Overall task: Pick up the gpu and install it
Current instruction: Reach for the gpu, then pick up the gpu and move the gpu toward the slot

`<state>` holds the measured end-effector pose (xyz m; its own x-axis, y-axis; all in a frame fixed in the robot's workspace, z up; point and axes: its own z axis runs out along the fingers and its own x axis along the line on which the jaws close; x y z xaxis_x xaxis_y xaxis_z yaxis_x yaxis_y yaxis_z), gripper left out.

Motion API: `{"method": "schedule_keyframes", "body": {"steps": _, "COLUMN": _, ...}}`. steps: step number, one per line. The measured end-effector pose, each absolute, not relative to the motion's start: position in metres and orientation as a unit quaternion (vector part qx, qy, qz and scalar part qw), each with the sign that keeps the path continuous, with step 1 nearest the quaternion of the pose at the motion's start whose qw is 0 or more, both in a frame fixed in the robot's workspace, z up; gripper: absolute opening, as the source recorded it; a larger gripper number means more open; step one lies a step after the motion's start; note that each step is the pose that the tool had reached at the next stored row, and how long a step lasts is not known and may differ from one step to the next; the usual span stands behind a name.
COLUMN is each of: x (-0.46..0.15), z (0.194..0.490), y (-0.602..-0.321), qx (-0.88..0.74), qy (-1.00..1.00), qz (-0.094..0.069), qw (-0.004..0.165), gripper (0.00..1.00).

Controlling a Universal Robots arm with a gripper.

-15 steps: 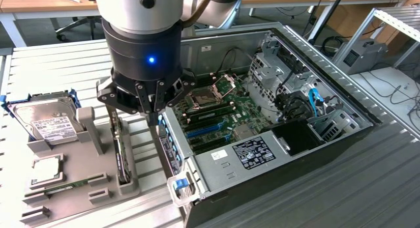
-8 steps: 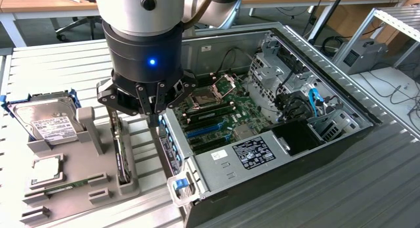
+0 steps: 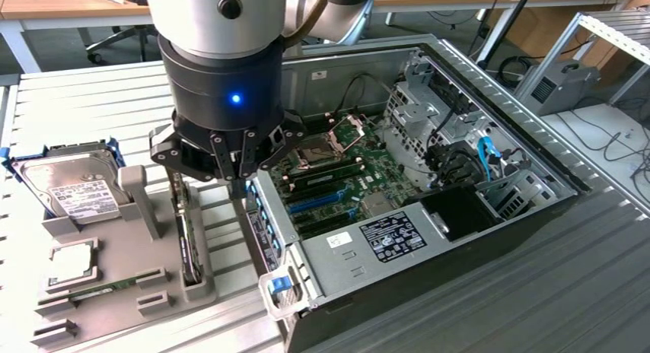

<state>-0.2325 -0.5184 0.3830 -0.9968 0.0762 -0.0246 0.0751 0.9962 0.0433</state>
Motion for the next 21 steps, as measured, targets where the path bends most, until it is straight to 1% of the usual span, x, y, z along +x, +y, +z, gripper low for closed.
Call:
{"method": "schedule_keyframes", "body": {"steps": 11, "x": -0.241, "z": 0.383, "y": -0.519, "qx": 0.038, "qy": 0.999, "qz": 0.021, "qw": 0.013, "gripper": 0.11}}
{"method": "schedule_keyframes", "body": {"steps": 15, "x": -0.263, "z": 0.382, "y": -0.52, "qx": 0.038, "qy": 0.999, "qz": 0.021, "qw": 0.013, "gripper": 0.11}}
{"method": "schedule_keyframes", "body": {"steps": 20, "x": -0.264, "z": 0.382, "y": -0.52, "qx": 0.038, "qy": 0.999, "qz": 0.021, "qw": 0.013, "gripper": 0.11}}
{"method": "schedule_keyframes", "body": {"steps": 21, "x": -0.264, "z": 0.382, "y": -0.52, "qx": 0.038, "qy": 0.999, "qz": 0.021, "qw": 0.013, "gripper": 0.29}}
